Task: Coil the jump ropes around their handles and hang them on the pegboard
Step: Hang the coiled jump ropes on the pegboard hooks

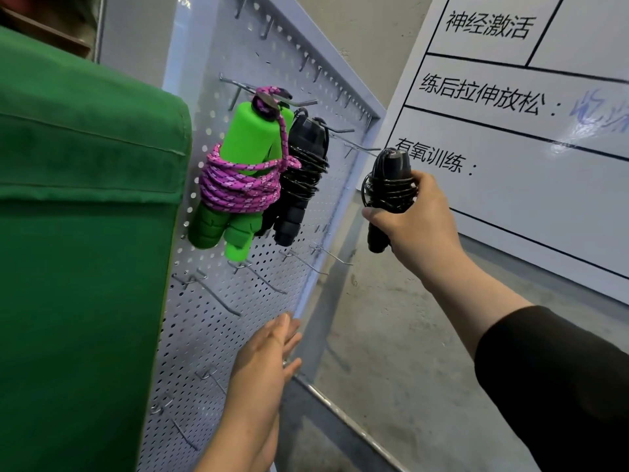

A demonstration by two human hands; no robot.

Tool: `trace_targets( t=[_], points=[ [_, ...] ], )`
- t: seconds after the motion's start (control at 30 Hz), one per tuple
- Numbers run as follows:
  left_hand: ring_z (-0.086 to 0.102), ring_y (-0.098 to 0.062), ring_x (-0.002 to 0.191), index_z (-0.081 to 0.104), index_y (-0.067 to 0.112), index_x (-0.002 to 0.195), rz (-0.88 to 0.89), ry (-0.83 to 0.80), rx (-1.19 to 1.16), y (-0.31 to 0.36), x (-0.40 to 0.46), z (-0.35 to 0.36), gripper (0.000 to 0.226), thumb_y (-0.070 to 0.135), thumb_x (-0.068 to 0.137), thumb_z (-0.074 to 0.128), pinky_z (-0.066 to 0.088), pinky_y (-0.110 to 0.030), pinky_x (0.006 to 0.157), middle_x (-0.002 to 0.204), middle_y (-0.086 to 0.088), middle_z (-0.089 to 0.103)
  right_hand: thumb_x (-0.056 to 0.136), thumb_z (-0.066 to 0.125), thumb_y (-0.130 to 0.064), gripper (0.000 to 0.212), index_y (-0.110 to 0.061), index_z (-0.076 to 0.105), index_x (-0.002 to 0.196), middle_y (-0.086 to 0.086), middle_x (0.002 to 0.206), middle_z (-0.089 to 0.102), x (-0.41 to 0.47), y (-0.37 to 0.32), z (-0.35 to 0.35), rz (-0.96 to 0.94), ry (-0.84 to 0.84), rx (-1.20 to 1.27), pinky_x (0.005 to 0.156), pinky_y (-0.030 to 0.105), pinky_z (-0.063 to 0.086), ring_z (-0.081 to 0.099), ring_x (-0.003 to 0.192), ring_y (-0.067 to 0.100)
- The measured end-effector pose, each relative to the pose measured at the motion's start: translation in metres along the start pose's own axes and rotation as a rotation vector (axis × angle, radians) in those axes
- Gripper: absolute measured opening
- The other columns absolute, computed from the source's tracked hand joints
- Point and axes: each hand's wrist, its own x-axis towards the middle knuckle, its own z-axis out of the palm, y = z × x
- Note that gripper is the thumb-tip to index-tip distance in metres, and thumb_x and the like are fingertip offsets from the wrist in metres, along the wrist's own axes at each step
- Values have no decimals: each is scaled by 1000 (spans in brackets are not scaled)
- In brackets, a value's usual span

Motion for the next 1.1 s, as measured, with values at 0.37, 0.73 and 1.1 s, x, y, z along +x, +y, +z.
trace_targets(
  t=[0.37,0.73,1.1],
  points=[
    [68,-9,113,67,33,112,-22,16,-20,1,1,-2,24,42,102,48,56,-39,96,121,10,73,78,83,-37,70,-29,44,135,2,123,56,9,-10,10,11,-12,-8,82,53,59,63,98,23],
    [70,-10,110,66,27,119,-38,22,-61,1,3,-6,28,40,101,49,57,-35,90,120,6,74,79,82,-34,66,-27,45,134,2,121,57,10,-5,15,35,-22,-9,82,52,59,63,96,23],
    [72,-11,107,70,27,109,-44,28,-84,5,3,-9,42,53,79,55,58,-40,92,114,7,76,72,81,-44,66,-29,48,127,-4,113,62,20,-5,28,72,10,98,80,56,60,68,96,25]
  ],
)
